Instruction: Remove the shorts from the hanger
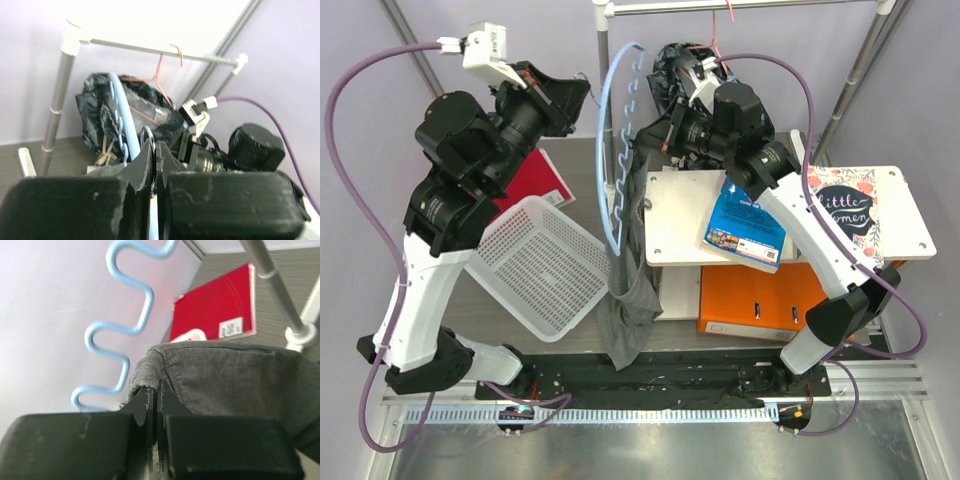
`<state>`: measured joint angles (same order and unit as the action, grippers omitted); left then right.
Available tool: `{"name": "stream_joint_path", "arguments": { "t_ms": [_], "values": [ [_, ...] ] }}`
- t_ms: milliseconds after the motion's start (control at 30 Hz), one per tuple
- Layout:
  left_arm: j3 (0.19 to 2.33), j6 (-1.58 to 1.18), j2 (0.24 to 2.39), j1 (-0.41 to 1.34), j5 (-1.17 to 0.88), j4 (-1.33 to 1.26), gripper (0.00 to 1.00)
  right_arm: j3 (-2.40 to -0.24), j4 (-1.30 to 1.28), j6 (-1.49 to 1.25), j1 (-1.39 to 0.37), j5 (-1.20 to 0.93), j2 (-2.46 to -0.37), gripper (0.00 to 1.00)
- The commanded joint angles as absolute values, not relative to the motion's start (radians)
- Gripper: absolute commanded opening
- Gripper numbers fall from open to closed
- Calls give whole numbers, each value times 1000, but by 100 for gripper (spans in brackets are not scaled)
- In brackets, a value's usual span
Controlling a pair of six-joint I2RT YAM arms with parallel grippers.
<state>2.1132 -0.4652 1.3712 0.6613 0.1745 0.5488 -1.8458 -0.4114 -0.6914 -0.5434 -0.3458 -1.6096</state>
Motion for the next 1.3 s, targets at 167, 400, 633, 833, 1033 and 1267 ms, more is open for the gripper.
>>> {"name": "stream_joint_path", "arguments": {
  "t_ms": [167,400,633,833,1033,1267],
  "values": [
    [2131,-325,1160,663,475,505,0,-2018,29,-890,-658,-393,-1650,1],
    [2076,-318,1016,663,574,620,0,-2270,135,-887,-781,-235,-1810,1],
    [2017,-344,928,663,615,663,0,-2205,55,-962,-813,-241,-1901,1],
    [2054,-354,934,663,598,709,0,-2036,-33,-919,-859,-278,-1862,1],
    [2077,-362,989,663,563,732,0,-2094,-285,-868,-861,-403,-1946,11],
    [2203,-420,1126,663,448,816,0,-2272,-557,-687,-839,-316,-1967,87]
  ]
}}
